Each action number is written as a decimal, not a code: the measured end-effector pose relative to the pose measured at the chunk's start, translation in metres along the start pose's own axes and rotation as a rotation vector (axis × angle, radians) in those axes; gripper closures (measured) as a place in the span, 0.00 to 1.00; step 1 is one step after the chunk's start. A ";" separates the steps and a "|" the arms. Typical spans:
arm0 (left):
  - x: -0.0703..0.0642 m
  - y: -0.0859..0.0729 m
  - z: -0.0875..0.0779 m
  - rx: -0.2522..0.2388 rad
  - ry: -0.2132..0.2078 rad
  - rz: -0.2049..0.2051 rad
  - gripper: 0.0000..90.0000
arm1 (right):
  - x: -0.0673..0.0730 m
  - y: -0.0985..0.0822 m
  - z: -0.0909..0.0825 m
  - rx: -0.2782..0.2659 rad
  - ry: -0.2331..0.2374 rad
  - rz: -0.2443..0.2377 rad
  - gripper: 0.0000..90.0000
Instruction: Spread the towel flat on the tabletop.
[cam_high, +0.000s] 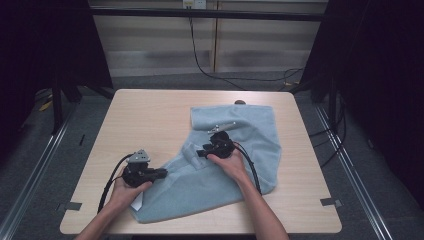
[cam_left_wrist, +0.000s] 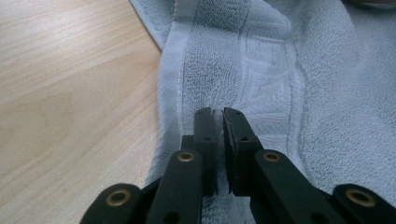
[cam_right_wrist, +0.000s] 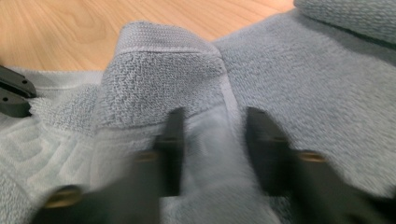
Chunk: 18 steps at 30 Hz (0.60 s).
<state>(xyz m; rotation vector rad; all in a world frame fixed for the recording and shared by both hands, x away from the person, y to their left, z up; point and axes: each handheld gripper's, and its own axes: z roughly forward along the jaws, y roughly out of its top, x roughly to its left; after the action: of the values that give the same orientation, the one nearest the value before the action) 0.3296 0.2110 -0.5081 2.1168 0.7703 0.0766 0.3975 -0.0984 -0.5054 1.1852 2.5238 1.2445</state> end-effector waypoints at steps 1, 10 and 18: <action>0.000 0.000 -0.001 0.001 -0.001 -0.004 0.94 | -0.001 -0.002 -0.003 -0.019 0.014 0.008 0.87; -0.003 -0.001 -0.007 -0.017 0.012 0.001 0.94 | 0.013 -0.014 -0.072 -0.175 0.061 -0.031 0.93; -0.018 0.003 -0.008 -0.023 -0.036 0.017 0.85 | 0.042 -0.071 -0.099 -0.074 0.034 -0.103 0.93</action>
<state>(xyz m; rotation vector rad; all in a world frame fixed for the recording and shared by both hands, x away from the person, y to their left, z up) 0.3142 0.2053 -0.4968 2.0976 0.7271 0.0557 0.2866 -0.1595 -0.4794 1.0130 2.5035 1.3311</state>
